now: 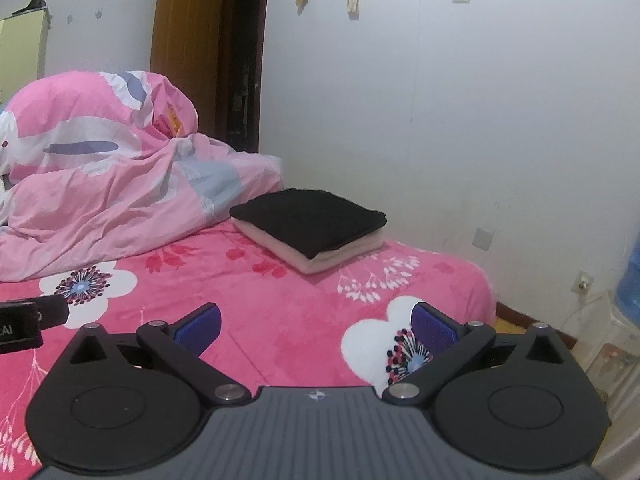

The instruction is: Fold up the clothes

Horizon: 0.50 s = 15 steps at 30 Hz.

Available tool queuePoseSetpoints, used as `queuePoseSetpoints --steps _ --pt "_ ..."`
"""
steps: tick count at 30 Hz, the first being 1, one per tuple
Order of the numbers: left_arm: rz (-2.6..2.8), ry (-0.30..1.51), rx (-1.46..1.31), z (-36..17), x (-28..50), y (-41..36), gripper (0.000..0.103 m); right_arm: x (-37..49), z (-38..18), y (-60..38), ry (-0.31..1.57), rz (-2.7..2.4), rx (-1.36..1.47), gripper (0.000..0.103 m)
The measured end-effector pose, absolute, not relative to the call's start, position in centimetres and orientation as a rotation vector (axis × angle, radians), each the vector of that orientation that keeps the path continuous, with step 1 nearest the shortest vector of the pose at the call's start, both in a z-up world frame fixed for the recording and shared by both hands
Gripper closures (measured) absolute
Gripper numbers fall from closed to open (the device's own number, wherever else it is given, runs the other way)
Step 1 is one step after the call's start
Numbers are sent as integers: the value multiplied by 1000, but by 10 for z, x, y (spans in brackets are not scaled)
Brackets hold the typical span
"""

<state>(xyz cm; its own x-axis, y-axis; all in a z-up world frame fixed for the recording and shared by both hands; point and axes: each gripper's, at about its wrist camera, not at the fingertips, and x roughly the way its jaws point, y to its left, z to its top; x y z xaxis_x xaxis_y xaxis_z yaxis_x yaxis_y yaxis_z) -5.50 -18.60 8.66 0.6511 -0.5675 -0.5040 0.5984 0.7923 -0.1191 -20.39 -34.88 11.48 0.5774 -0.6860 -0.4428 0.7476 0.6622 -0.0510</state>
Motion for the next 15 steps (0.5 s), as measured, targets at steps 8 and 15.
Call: queuePoseSetpoints --steps 8,15 --pt "-666 567 20 90 -54 -179 0 -199 116 -340 449 -811 128 0" --pt "-675 545 33 91 -59 -179 0 -196 117 -337 453 -808 124 0"
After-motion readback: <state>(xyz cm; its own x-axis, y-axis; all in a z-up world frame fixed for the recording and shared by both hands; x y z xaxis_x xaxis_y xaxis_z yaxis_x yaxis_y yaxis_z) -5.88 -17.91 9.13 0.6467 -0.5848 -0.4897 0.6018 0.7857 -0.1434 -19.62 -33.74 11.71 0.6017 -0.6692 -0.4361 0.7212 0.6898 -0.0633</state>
